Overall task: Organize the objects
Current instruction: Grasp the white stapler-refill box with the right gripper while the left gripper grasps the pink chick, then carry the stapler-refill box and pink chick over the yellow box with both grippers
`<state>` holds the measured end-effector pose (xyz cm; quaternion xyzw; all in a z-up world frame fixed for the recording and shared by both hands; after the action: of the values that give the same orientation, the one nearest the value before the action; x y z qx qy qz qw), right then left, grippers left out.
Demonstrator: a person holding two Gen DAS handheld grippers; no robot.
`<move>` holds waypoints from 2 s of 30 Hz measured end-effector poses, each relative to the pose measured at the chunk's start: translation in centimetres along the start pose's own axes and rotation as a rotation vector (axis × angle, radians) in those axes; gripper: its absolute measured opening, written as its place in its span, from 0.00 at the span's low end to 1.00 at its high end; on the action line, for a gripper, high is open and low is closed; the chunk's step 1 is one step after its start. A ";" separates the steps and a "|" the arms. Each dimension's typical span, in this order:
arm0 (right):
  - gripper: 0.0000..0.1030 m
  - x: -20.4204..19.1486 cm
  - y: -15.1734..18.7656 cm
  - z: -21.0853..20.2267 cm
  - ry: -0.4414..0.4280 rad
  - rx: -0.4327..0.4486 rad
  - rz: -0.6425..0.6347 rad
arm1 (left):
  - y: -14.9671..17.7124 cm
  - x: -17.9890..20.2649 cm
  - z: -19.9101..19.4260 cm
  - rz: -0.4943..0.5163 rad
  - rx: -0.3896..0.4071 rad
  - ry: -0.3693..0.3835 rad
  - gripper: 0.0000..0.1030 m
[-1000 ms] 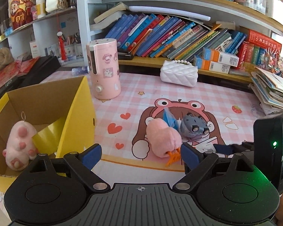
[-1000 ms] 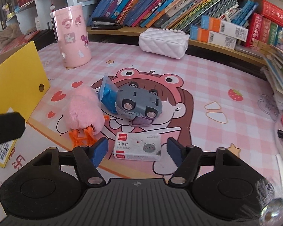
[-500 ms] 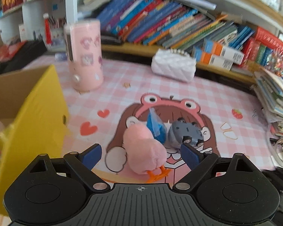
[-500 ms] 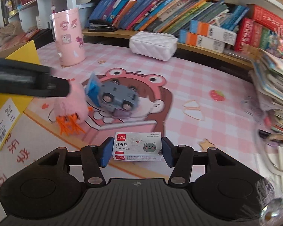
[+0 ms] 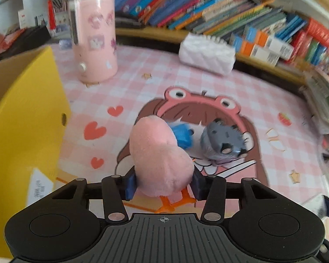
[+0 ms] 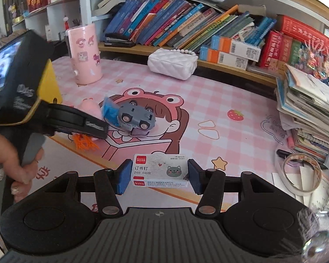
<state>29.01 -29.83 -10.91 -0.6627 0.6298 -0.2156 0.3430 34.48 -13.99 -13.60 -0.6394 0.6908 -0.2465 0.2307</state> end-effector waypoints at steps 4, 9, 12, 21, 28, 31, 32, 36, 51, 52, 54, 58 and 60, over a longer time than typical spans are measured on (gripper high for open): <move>0.50 0.2 0.1 -0.9 0.004 -0.013 0.058 | 0.2 -0.3 -4.2 -0.026 0.058 0.056 0.45; 0.50 -0.9 1.1 -1.9 0.003 -0.036 0.101 | 1.9 -1.2 -8.9 -0.065 0.105 0.105 0.45; 0.50 -2.4 1.8 -2.3 -0.003 -0.050 0.111 | 3.7 -2.0 -10.5 -0.069 0.090 0.098 0.45; 0.50 -9.3 4.8 -4.5 -0.042 -0.070 0.037 | 8.1 -6.5 -14.4 -0.096 0.110 0.083 0.45; 0.50 -14.4 7.2 -6.7 -0.058 -0.080 0.002 | 11.6 -11.0 -17.6 -0.129 0.118 0.057 0.45; 0.50 -16.5 8.2 -7.7 -0.069 -0.079 -0.008 | 12.7 -12.6 -18.9 -0.136 0.126 0.047 0.45; 0.50 -17.1 8.5 -8.0 -0.071 -0.076 -0.009 | 13.1 -13.1 -19.3 -0.139 0.128 0.045 0.45; 0.50 -19.5 9.8 -9.2 -0.077 -0.075 -0.010 | 14.7 -14.8 -20.6 -0.141 0.129 0.049 0.45; 0.50 -26.4 14.6 -11.2 -0.104 -0.109 -0.010 | 19.1 -19.4 -23.9 -0.121 0.132 0.056 0.45; 0.50 -26.7 14.8 -11.3 -0.106 -0.111 -0.010 | 19.2 -19.6 -24.1 -0.118 0.133 0.055 0.45; 0.50 -27.5 15.1 -11.4 -0.113 -0.112 -0.012 | 19.5 -20.1 -24.5 -0.115 0.139 0.051 0.45; 0.50 -28.7 15.4 -11.4 -0.124 -0.113 -0.018 | 19.7 -21.1 -25.0 -0.121 0.148 0.041 0.45; 0.50 -29.2 15.4 -11.5 -0.126 -0.110 -0.021 | 19.8 -21.6 -25.2 -0.124 0.151 0.038 0.45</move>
<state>6.87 -2.80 -10.06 -0.6993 0.6109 -0.1420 0.3429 4.91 9.88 -6.68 -0.6568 0.6336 -0.3240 0.2494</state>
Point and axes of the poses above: each gripper's, at about its wrist camera, not at the fingertips, and z roughly the way its jaws point, x to its right, y to its underside, the point moved 10 cm from there along z, roughly the way its jaws point, and after that the axes turned 10 degrees about z, right-handed, at the moved point
